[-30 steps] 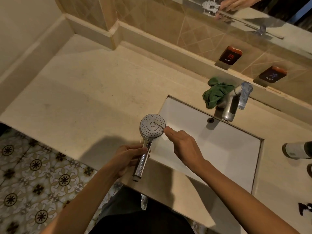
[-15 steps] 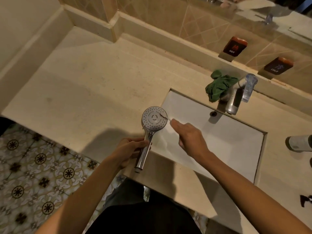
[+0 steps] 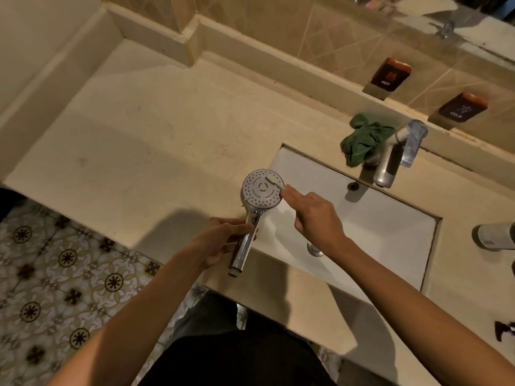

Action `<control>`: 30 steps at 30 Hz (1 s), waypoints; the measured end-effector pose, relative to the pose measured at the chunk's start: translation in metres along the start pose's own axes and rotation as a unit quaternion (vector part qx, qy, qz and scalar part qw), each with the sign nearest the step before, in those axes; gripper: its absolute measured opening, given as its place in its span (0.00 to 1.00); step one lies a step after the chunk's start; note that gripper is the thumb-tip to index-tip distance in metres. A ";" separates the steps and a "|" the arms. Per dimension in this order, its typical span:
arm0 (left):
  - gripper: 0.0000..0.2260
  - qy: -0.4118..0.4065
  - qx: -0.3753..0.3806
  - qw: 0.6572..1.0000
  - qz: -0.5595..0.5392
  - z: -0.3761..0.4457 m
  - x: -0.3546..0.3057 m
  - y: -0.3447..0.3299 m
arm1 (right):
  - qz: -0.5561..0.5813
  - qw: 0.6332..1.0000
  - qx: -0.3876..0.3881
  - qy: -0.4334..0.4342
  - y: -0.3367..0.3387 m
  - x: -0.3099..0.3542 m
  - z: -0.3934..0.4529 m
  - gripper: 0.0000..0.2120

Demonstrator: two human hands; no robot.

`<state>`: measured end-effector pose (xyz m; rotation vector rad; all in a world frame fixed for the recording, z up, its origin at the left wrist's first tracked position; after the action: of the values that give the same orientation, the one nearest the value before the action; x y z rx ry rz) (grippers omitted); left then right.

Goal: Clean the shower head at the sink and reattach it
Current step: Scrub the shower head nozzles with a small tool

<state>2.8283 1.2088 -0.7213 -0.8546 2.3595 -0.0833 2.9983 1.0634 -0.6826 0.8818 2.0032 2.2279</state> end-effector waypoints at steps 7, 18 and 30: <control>0.14 0.045 0.024 0.996 -0.071 0.003 0.012 0.001 | -0.002 0.999 0.017 0.031 0.001 -0.003 -0.001 0.28; 0.12 0.028 0.006 0.999 -0.029 0.000 0.013 -0.004 | 0.002 0.998 0.018 0.067 -0.001 0.001 0.008 0.30; 0.12 0.018 -0.019 0.999 0.040 -0.003 0.010 -0.008 | -0.015 0.996 0.066 0.059 -0.005 0.009 0.003 0.29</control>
<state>2.8247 1.1962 -0.7219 -0.7824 2.4319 -0.0222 2.9905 1.0707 -0.6836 0.7419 2.2222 2.2019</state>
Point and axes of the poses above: each hand's wrist, its own z-axis towards the middle knuckle, its own y-axis out of the back of the hand, x = y × z, the point moved 3 cm from there along z, towards the middle knuckle, and after that the axes turned 3 degrees about x, right-handed, at the moved point
